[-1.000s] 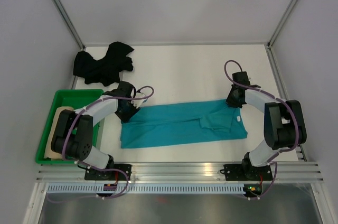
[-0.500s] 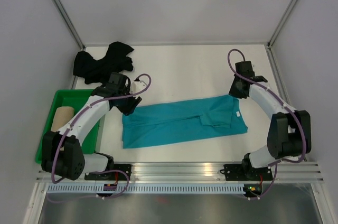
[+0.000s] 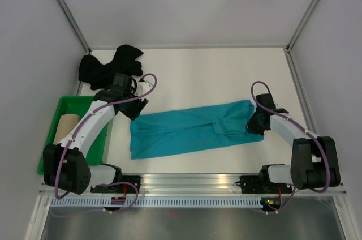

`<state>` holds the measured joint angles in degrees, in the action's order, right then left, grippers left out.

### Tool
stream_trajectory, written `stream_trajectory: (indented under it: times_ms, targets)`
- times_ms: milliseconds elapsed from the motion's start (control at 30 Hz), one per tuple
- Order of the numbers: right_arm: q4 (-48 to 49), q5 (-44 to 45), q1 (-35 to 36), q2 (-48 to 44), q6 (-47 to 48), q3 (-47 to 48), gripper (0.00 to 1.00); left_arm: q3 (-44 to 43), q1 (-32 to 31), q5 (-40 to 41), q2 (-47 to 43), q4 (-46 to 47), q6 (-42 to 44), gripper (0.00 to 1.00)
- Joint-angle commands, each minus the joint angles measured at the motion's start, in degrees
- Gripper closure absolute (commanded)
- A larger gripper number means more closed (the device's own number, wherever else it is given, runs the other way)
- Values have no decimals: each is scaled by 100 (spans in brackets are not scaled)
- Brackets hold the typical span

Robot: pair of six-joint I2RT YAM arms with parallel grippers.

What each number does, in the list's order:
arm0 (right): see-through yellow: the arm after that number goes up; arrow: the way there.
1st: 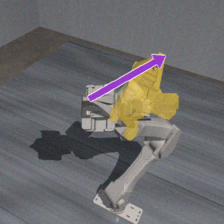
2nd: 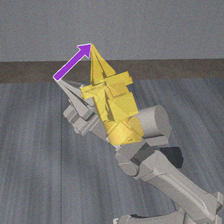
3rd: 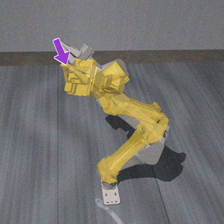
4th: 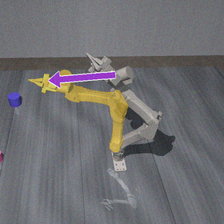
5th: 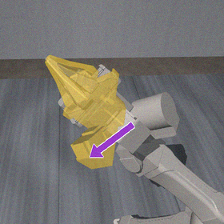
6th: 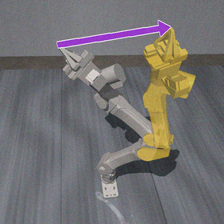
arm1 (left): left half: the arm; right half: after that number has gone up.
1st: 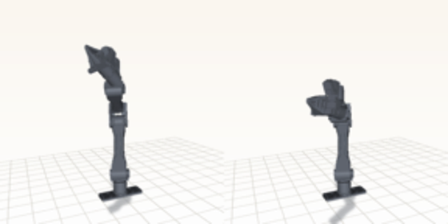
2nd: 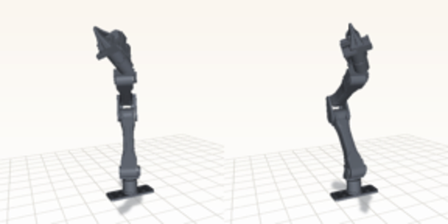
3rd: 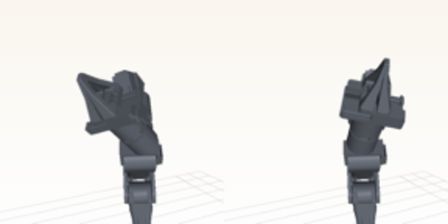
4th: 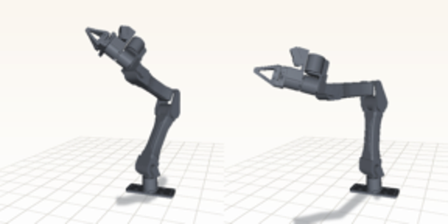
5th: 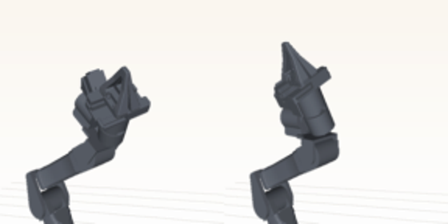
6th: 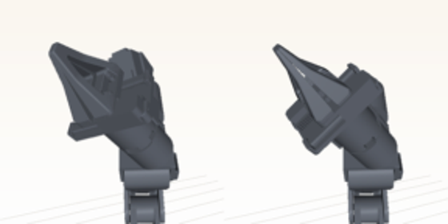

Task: Roll the t-shirts
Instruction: Fold the tshirt

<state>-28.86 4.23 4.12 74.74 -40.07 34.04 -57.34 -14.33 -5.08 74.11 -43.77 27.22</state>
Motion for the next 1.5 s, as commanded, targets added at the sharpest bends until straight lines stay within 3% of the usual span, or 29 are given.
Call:
stream_trajectory:
  times_ms: [0, 133, 233, 267, 333, 367, 433, 467, 500, 533, 600, 700, 800, 900, 1067, 1267, 1467]
  targets:
    - [556, 34, -174, 1082, -159, 75, 100, -172, 35, 165, -177, -88, -270, 47]
    - [760, 499, -201, 2393, 157, 1628, 100, -146, 35, 227, -98, -123, -279, 46]
    - [672, 360, -166, 3694, 474, 3648, 100, -146, 35, 236, -98, -141, -279, 46]
    - [602, 185, -61, 4036, 544, 4819, 100, -137, 35, 210, -98, -141, -270, 46]
    - [111, 70, 210, 5135, 780, 6186, 100, -154, 35, 183, -28, -141, -279, 46]
    - [-100, 0, 325, 5504, 869, 7594, 100, -172, 35, 174, -2, -141, -279, 46]
    - [-960, -212, 527, 6498, 1062, 9051, 100, -181, 35, 174, 34, -150, -279, 46]
    - [-1259, -168, 676, 6901, 1089, 10259, 100, -181, 35, 165, 42, -150, -279, 46]
    - [-1567, -64, 721, 6948, 1098, 10611, 100, -172, 35, 157, 25, -150, -279, 46]
    - [-1552, -10, 748, 6871, 1098, 10701, 100, -155, 35, 104, 16, -167, -270, 46]
    - [-1134, 339, 713, 6143, 1124, 9950, 100, -76, 35, 34, -10, -167, -209, 46]
    - [-437, 412, 503, 4904, 1055, 8123, 96, 82, 35, -168, 42, -123, -147, 46]
    - [-234, 368, 160, 4199, 1098, 6846, 83, 231, 35, -221, 305, -18, -86, 46]
    - [-137, -77, -252, 4240, 1265, 5924, 59, 346, 35, -64, 822, 341, -16, 46]
    - [-15, -299, -446, 4601, 976, 5737, 59, 285, 35, 86, 1194, 457, -50, 46]
    - [372, -765, -623, 4988, 747, 5438, 62, 513, 35, 77, 975, 536, 11, 46]
    - [601, -923, -623, 5489, 589, 5656, 91, 584, 35, 139, 921, 554, 11, 46]
